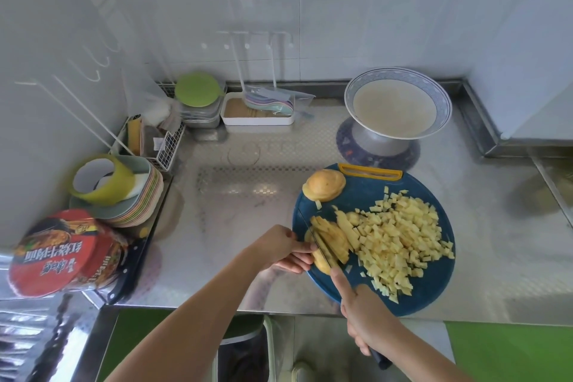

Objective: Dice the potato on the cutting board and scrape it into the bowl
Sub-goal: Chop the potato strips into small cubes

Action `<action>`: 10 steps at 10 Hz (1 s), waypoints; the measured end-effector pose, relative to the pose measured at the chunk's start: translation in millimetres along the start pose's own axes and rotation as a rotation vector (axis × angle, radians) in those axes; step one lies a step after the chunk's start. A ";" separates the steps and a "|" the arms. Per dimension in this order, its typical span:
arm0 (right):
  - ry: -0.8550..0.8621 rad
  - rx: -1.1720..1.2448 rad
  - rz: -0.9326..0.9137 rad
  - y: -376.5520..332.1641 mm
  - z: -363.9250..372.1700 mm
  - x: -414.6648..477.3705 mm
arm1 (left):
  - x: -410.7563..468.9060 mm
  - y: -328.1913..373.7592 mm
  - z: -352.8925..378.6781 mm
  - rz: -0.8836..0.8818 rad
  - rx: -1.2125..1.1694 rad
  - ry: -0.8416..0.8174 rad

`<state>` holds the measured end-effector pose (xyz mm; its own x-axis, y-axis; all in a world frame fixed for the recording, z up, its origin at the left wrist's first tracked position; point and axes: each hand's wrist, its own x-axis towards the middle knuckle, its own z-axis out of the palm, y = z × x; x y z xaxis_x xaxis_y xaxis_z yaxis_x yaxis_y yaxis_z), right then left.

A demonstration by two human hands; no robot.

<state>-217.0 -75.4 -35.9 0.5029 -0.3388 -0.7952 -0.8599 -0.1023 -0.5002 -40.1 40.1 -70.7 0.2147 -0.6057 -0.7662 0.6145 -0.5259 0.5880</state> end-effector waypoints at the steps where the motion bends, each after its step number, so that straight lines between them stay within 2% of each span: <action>1: -0.038 -0.014 -0.041 2.0 -7.6 -1.9 | 0.2 3.2 1.9 -0.036 0.021 -0.074; 3: 0.007 -0.045 -0.122 9.7 1.0 7.1 | -3.8 1.3 3.9 -0.024 -0.009 -0.065; 4: -0.025 0.054 -0.059 8.5 0.4 10.3 | -5.1 1.9 6.6 -0.025 -0.001 -0.051; 5: -0.135 0.174 -0.011 2.5 -15.1 9.9 | -11.8 2.7 12.2 -0.023 -0.002 -0.031; 6: -0.206 0.178 -0.014 -1.0 -28.4 8.0 | -18.1 3.2 15.0 -0.011 -0.001 0.001; 9: -0.202 0.250 -0.121 -12.5 -31.5 -18.3 | -23.7 2.4 27.0 0.051 0.095 0.275; 10: -0.190 0.204 -0.145 -14.4 -31.4 -25.4 | -24.8 1.4 24.9 0.064 0.123 0.286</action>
<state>-220.2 -94.6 2.2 0.6430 -0.1514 -0.7507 -0.7522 0.0593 -0.6562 -63.5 39.5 -44.5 0.4653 -0.4562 -0.7585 0.5006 -0.5711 0.6506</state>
